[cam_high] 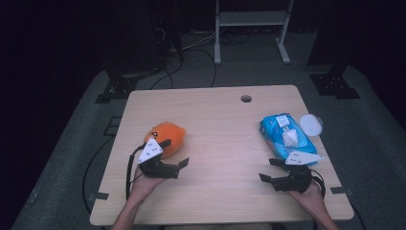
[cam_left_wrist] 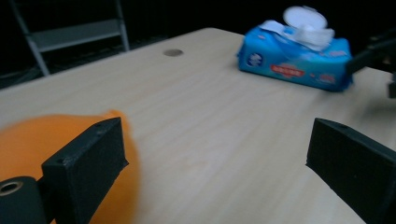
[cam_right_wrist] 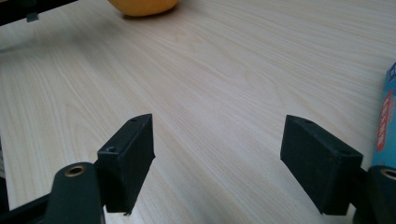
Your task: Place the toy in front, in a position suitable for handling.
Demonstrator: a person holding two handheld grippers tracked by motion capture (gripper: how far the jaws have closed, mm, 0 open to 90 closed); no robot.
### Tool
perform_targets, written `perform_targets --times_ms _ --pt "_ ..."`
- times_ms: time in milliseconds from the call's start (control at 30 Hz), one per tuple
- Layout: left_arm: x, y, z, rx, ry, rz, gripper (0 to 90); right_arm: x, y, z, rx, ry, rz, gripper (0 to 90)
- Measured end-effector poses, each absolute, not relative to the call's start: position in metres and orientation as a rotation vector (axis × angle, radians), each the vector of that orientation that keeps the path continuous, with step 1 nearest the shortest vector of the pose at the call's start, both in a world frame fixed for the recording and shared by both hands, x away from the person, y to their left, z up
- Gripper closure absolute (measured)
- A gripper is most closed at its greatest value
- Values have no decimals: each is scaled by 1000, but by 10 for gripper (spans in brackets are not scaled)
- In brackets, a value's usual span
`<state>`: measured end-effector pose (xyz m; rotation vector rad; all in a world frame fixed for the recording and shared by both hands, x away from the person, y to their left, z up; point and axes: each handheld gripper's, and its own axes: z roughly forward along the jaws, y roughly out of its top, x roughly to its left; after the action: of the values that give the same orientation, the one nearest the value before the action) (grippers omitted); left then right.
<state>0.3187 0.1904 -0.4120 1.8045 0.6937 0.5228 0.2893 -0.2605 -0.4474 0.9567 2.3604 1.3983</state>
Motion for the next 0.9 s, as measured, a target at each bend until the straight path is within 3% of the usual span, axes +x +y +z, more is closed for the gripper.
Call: perform_targets --times_ms 200,567,633,667,733,900 --pt "339 218 -407 1791 777 621 39 288 -261 -447 962 2354 1400 246" --pt "376 245 -419 1820 942 633 40 287 -261 -447 958 2364 1393 246" --pt "382 249 -424 1821 984 599 40 286 -262 -447 958 2361 1393 247" --pt "389 254 -432 1815 1030 459 43 286 -263 -448 959 2363 1393 247" --pt "390 254 -436 1805 1036 428 50 285 -263 -448 963 2364 1390 247" --pt "382 251 -437 1834 1014 463 260 285 -263 -446 938 2355 1398 270"
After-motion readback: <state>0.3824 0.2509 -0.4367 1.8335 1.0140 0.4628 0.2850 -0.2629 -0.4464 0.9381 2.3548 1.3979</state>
